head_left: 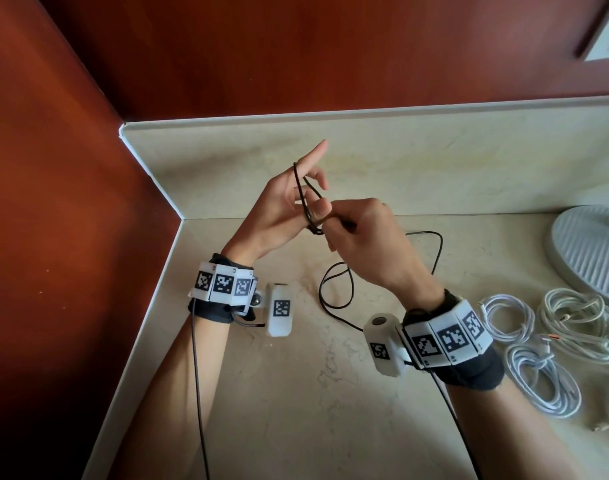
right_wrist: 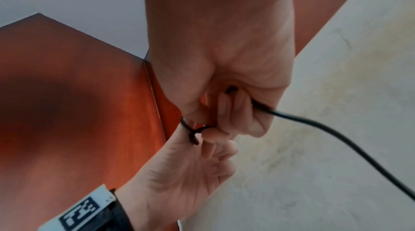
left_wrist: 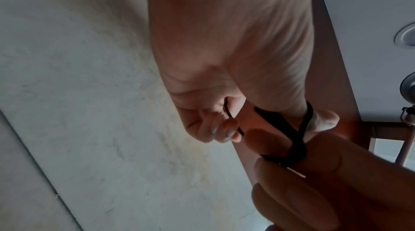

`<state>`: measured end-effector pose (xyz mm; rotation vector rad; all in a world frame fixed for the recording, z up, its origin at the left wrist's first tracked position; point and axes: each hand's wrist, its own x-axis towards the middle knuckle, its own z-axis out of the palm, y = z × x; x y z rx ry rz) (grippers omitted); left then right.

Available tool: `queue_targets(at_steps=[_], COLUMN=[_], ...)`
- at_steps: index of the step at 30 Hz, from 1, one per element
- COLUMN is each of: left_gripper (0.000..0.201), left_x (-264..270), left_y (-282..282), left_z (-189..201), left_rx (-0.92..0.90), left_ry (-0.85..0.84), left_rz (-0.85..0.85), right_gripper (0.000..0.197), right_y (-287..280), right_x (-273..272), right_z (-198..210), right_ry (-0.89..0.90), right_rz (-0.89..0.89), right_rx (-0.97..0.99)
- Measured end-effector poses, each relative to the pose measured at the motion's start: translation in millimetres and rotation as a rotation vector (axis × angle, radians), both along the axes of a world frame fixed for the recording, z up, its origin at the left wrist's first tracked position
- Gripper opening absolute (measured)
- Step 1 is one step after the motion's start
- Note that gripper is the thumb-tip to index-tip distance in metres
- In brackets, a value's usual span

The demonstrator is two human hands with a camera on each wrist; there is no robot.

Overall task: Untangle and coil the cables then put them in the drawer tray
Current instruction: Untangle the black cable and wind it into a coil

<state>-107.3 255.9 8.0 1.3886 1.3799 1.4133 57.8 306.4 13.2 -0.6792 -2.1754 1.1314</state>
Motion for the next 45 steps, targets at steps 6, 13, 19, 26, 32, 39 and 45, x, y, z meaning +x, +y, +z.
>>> queue_targets(at_steps=[6,13,19,26,32,39,45], left_gripper=[0.099,0.085,0.131,0.127,0.128,0.119,0.076], left_x=[1,5,8,11,10,9,5], left_y=[4,3,1,-1,-1,1,4], left_z=[-6,-7,-6,-2,1,6,0], left_rx=[0.015,0.016,0.011,0.053,0.065,0.081,0.069], left_ry=[0.028,0.054,0.012,0.055,-0.059,-0.150,-0.129], left_rz=[-0.007,0.070,0.020,0.086,0.090,0.078,0.137], right_gripper=[0.032,0.029,0.025,0.012,0.013,0.018,0.017], right_y=[10,12,18,17,4,-3,1], right_x=[8,11,12,10,1,-7,-3], right_z=[5,2,-3,-7,-6,-5,-1], right_ry=[-0.033,0.041,-0.016,0.076,0.306,0.517,0.494], right_rz=[0.151,0.314,0.291,0.278,0.269,0.056,0.000], right_rx=[-0.200,-0.284,-0.383,-0.325,-0.167,-0.373,-0.446])
